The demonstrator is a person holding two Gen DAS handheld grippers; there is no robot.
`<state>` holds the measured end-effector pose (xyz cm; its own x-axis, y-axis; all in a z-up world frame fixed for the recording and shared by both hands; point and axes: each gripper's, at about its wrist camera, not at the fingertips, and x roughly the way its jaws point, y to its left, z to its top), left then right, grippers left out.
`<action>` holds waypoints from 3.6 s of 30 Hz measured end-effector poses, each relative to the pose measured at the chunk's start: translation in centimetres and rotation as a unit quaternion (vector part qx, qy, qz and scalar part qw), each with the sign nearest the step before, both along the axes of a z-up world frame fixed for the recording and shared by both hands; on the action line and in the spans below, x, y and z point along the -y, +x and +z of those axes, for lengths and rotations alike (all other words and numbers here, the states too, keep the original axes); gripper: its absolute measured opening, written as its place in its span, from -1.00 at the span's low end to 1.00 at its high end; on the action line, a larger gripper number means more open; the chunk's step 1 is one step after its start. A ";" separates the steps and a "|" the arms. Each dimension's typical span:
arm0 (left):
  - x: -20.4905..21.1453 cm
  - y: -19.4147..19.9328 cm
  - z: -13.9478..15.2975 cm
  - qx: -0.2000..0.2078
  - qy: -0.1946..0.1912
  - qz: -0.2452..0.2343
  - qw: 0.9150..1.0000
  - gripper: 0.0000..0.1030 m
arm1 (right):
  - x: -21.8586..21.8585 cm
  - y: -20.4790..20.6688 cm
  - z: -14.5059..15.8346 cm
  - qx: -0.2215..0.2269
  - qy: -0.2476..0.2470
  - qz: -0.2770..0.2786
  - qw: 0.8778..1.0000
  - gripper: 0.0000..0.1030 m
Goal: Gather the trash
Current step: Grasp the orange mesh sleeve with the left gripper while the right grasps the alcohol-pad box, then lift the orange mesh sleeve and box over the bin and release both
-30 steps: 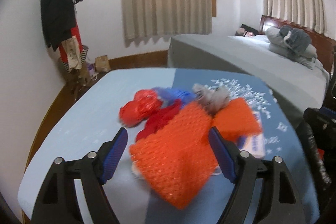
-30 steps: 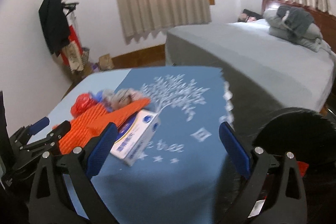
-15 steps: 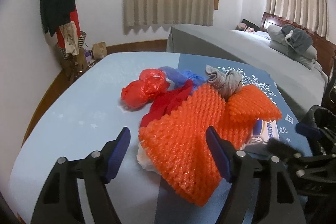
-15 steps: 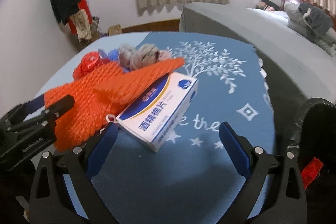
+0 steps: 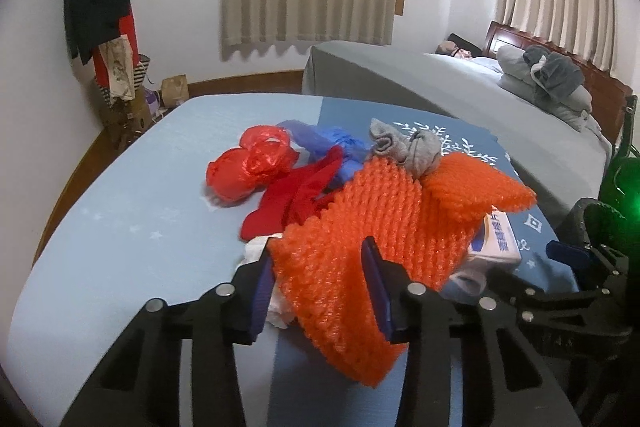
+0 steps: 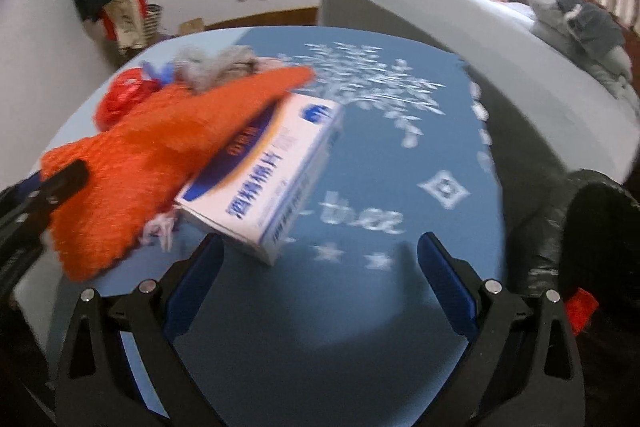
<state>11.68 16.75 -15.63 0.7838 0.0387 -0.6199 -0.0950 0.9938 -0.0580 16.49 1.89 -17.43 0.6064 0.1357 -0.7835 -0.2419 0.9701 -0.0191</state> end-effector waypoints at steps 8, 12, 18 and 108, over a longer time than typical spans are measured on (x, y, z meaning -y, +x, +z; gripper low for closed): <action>0.2 -0.6 0.9 0.019 -0.002 0.007 1.000 -0.32 | 1.2 -0.4 1.5 0.033 0.012 -0.010 0.999 0.84; 0.0 -0.4 0.8 0.016 -0.003 0.005 1.000 -0.33 | 0.4 -0.1 1.9 0.033 0.042 0.002 0.999 0.84; 0.0 -0.3 0.6 0.012 -0.006 -0.001 1.000 -0.33 | -0.6 0.9 0.9 0.014 0.029 0.001 0.999 0.78; 23.9 -0.9 9.0 0.097 -0.060 -0.254 0.960 -0.74 | 25.4 -10.5 11.3 0.116 0.040 -0.205 0.971 0.12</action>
<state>10.82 -7.14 -6.68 0.7840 -0.4423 -0.4355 0.4247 0.8939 -0.1433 6.00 -23.51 -6.18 0.7815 -0.0996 -0.6159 0.1665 0.9847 0.0520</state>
